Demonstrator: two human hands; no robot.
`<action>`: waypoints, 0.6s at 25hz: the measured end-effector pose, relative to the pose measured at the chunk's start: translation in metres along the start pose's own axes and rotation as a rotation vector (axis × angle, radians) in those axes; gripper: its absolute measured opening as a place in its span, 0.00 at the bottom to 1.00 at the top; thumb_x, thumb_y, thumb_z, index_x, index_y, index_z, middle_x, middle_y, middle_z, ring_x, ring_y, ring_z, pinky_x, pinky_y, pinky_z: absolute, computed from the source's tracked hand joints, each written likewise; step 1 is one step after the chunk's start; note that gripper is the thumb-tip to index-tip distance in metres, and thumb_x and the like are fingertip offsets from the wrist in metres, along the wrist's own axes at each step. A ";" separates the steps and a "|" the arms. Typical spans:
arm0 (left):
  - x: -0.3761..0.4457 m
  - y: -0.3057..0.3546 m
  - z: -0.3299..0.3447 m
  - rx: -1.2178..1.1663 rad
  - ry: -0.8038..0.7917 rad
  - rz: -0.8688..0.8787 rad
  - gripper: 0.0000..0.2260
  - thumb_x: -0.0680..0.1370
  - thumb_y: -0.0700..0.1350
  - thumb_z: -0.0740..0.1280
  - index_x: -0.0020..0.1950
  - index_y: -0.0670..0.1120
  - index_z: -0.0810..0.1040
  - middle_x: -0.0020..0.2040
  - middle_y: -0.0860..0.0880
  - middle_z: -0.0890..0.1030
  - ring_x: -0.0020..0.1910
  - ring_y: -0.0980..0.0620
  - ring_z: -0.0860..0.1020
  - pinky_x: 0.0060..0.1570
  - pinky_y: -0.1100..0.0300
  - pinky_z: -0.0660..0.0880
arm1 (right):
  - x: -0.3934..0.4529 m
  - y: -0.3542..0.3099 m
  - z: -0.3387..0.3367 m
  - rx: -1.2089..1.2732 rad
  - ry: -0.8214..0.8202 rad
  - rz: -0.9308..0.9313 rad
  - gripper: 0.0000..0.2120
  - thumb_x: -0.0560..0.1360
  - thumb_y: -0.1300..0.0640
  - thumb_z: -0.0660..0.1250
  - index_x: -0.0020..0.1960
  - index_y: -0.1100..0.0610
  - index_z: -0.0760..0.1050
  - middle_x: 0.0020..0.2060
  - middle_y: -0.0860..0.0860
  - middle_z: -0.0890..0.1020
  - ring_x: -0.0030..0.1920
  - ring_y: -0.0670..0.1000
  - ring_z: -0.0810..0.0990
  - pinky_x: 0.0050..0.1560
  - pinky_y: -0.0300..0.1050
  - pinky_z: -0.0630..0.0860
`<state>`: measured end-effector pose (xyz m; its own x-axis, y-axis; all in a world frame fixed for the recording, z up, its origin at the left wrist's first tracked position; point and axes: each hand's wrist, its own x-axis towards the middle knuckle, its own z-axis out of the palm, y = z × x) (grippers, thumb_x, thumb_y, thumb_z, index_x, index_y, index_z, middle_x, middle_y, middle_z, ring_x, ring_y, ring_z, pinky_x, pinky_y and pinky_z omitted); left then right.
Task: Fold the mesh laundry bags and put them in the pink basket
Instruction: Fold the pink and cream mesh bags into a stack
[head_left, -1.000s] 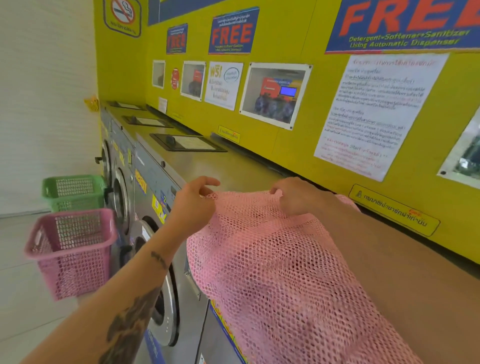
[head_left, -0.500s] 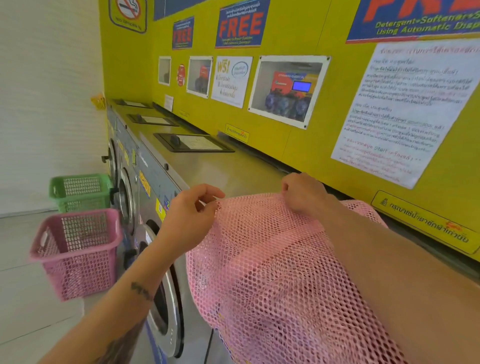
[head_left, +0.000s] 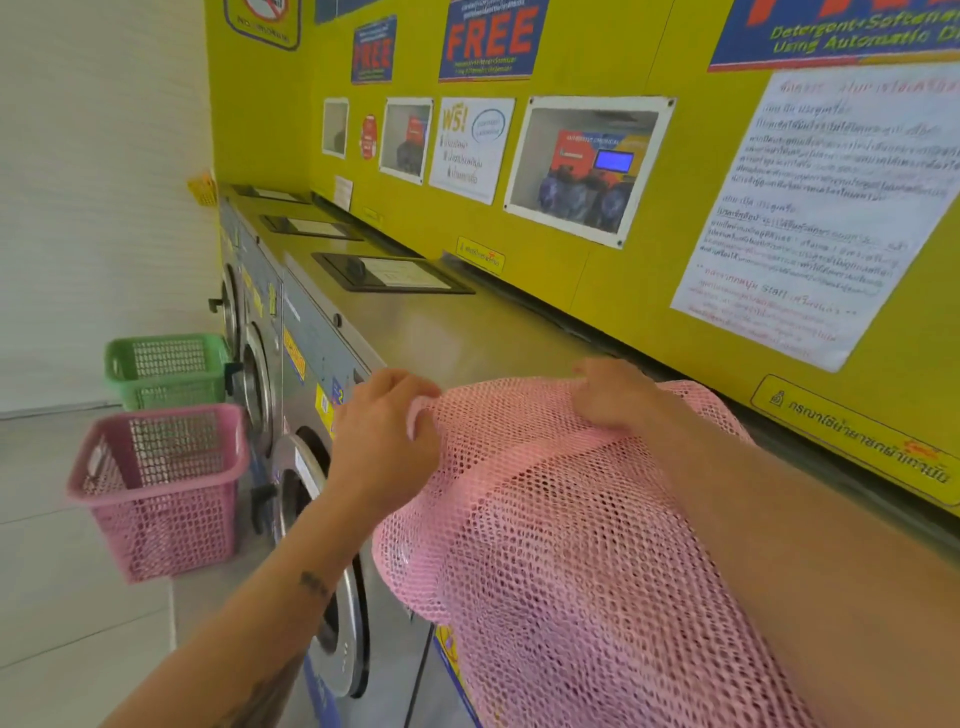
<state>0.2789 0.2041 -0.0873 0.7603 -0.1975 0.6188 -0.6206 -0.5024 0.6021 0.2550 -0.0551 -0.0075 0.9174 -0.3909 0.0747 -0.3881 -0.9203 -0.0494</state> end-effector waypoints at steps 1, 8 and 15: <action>-0.003 0.008 0.004 -0.001 -0.031 0.076 0.15 0.74 0.49 0.60 0.57 0.51 0.80 0.58 0.50 0.78 0.59 0.47 0.75 0.62 0.42 0.69 | -0.001 0.003 0.001 0.020 -0.072 0.010 0.21 0.79 0.53 0.58 0.71 0.55 0.70 0.71 0.57 0.72 0.68 0.58 0.72 0.68 0.53 0.69; -0.010 0.016 0.033 -0.001 -0.327 0.127 0.26 0.75 0.59 0.46 0.66 0.58 0.76 0.71 0.52 0.71 0.72 0.51 0.61 0.73 0.43 0.52 | -0.046 0.029 -0.039 0.102 -0.128 -0.009 0.23 0.80 0.53 0.62 0.75 0.49 0.66 0.77 0.51 0.65 0.74 0.55 0.66 0.67 0.48 0.64; 0.008 0.056 0.012 0.289 -0.585 0.086 0.18 0.79 0.50 0.55 0.66 0.55 0.76 0.71 0.51 0.72 0.71 0.45 0.67 0.71 0.30 0.48 | -0.176 0.092 -0.071 -0.217 -0.412 0.091 0.26 0.80 0.39 0.57 0.76 0.43 0.62 0.78 0.48 0.62 0.76 0.52 0.62 0.73 0.52 0.60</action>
<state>0.2518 0.1645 -0.0545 0.7395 -0.6315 0.2332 -0.6695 -0.6538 0.3526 0.0513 -0.0718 0.0456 0.8201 -0.4715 -0.3241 -0.4377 -0.8819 0.1753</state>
